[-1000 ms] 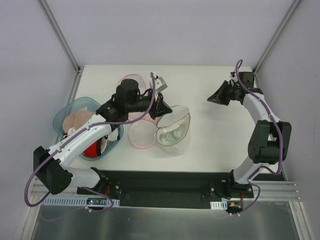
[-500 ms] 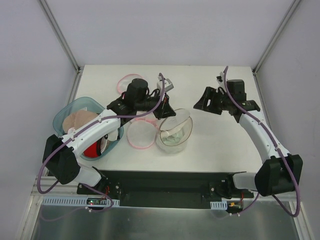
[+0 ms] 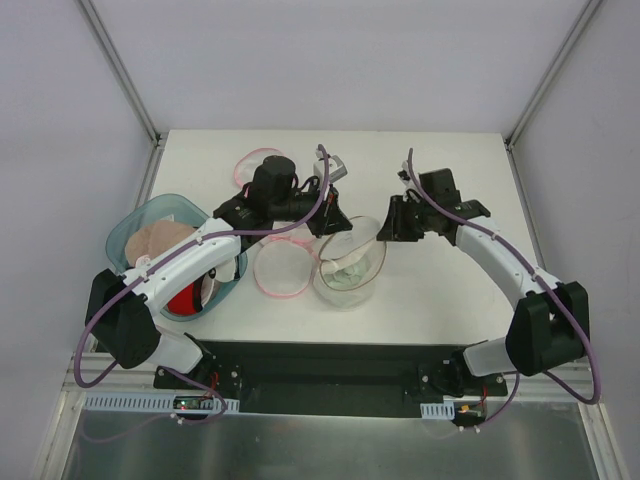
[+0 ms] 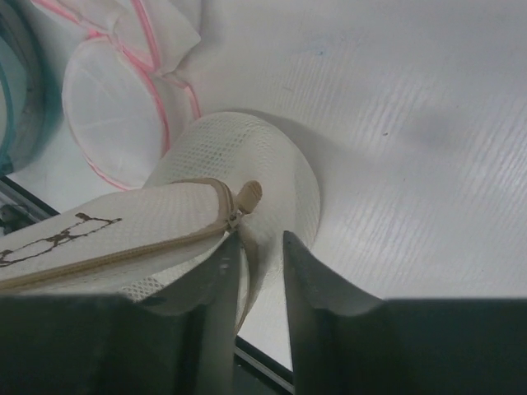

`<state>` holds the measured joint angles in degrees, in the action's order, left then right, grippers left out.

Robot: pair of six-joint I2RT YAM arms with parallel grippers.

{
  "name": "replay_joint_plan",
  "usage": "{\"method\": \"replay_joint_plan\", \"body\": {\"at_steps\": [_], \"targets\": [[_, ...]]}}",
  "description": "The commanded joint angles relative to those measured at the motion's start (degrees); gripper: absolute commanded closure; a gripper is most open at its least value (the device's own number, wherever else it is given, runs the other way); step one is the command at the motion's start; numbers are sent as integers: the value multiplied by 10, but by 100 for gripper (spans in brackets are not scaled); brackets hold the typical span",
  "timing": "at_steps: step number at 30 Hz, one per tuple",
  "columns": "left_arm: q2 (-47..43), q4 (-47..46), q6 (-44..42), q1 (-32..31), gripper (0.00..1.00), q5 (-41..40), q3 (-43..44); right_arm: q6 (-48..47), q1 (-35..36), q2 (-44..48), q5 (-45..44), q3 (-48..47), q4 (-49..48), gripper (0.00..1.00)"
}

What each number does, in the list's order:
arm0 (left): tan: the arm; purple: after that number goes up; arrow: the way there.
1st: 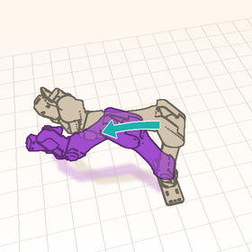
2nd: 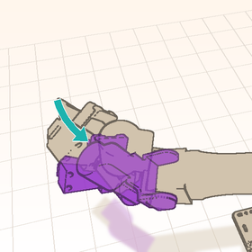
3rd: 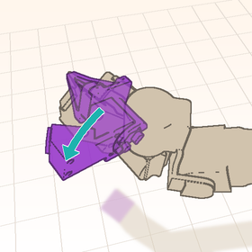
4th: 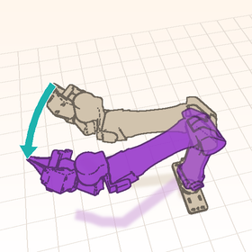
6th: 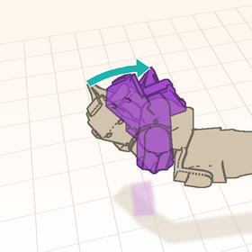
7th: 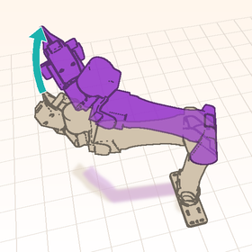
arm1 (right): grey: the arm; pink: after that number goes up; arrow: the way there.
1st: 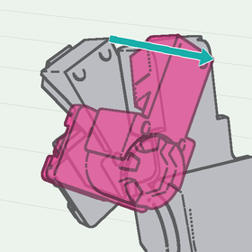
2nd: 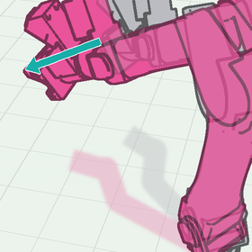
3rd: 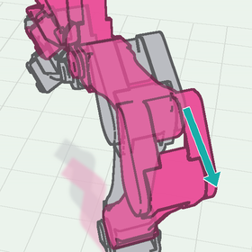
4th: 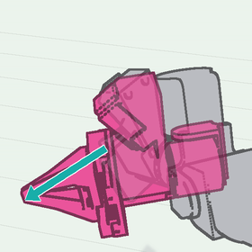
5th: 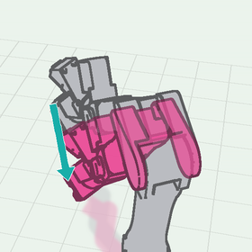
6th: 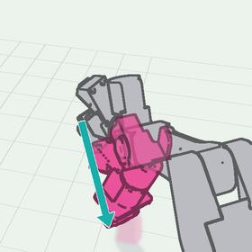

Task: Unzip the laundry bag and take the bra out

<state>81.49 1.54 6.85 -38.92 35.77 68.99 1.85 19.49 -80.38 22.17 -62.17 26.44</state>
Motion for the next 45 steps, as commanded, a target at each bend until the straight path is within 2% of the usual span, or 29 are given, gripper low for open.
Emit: {"method": "replay_joint_plan", "body": {"at_steps": [1, 2, 3, 4, 15, 22, 27, 29, 32, 45], "targets": [[-14, -27, 4, 1, 100, 3, 22, -11, 12, -7, -14, -3, -4, 79], [-18, -27, 1, 1, 100, 0, 19, -11, 11, -7, -29, -1, -4, 91], [-20, -27, 0, 3, 100, -1, 18, -9, 11, -6, -39, -1, -4, 97], [-22, -27, 0, 5, 100, -3, 16, -9, 9, -4, -47, 2, -5, 99], [-70, -46, 27, 60, 100, -73, -32, 13, -52, -22, -57, 27, -16, 99], [-78, -73, 57, 75, 100, -108, -61, 18, -59, -12, -42, 29, -19, 99], [-66, -82, 71, 75, 100, -98, -62, 17, -60, 0, -35, 23, -16, 99], [-52, -87, 83, 75, 100, -67, -53, 14, -59, 7, -22, 20, -17, 99], [-27, -90, 98, 69, 100, -35, -33, 11, -57, 22, 6, 20, -24, 99], [67, -73, 69, -12, 100, -21, 34, 32, -48, 74, 2, 12, 12, 99]]}}
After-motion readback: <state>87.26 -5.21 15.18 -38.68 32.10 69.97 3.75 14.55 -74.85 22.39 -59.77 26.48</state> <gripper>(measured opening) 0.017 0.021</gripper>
